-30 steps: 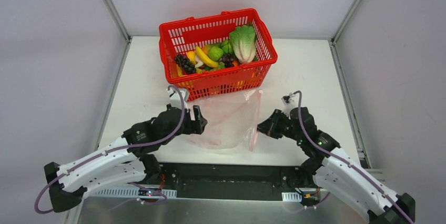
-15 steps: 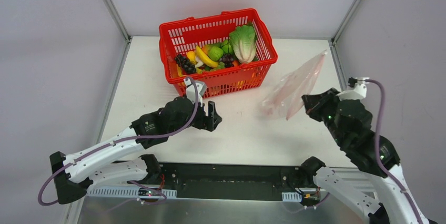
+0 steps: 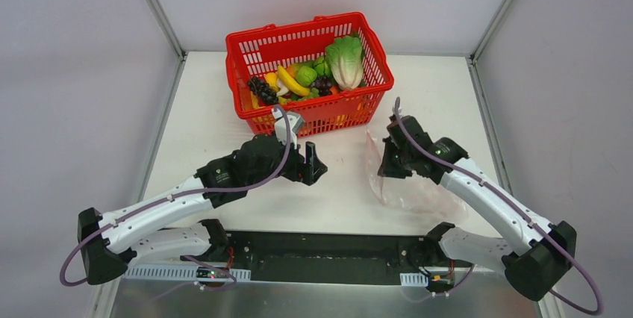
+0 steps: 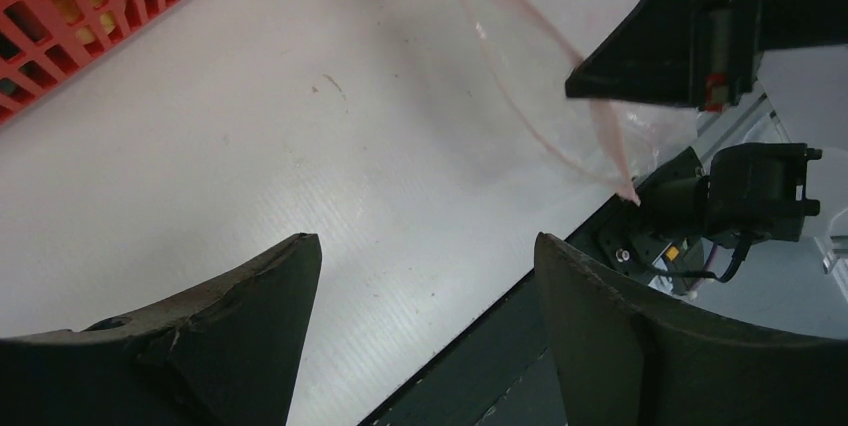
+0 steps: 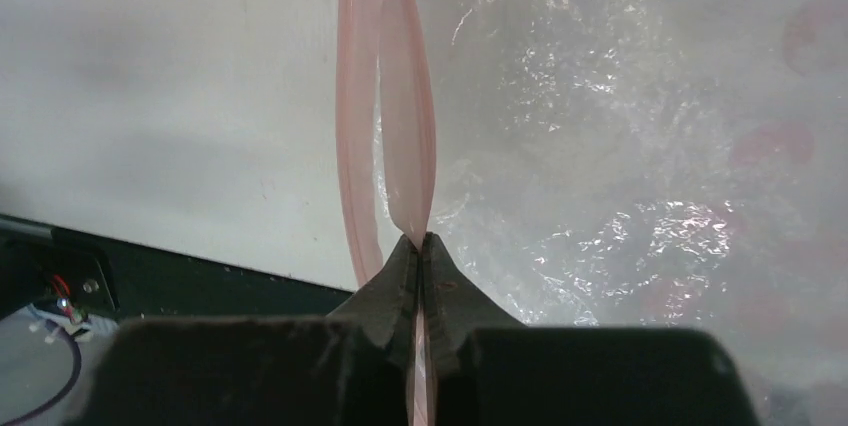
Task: Place the food in the zip-top bag and seal the zipper
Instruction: Open the zipper of the food storage bag at the center of the board.
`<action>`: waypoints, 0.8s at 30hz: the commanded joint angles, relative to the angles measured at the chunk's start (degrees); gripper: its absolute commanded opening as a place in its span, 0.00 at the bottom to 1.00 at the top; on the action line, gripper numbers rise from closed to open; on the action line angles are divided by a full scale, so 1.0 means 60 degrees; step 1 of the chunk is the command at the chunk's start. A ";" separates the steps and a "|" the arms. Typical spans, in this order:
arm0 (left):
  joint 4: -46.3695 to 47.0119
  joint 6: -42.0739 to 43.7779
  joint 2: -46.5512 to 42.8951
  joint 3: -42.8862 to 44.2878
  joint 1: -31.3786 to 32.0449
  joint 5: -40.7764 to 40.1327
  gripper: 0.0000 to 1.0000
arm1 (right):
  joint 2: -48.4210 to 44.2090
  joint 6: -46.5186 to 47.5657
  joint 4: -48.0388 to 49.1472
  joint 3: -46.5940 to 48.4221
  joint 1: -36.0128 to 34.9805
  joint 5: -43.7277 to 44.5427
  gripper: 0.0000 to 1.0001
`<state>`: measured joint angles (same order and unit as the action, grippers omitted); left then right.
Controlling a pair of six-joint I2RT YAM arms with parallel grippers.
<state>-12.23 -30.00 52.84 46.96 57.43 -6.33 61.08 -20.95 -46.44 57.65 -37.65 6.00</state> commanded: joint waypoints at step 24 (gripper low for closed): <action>0.3934 -0.2301 0.4723 0.0344 0.1005 0.0268 0.60 | -0.2941 -0.3085 0.5354 -0.3924 -0.0025 -0.2421 0.00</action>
<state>8.69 -41.98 80.07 47.18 63.29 -3.49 45.32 -36.67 -18.59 34.35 -37.69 -7.62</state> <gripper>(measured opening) 0.646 0.012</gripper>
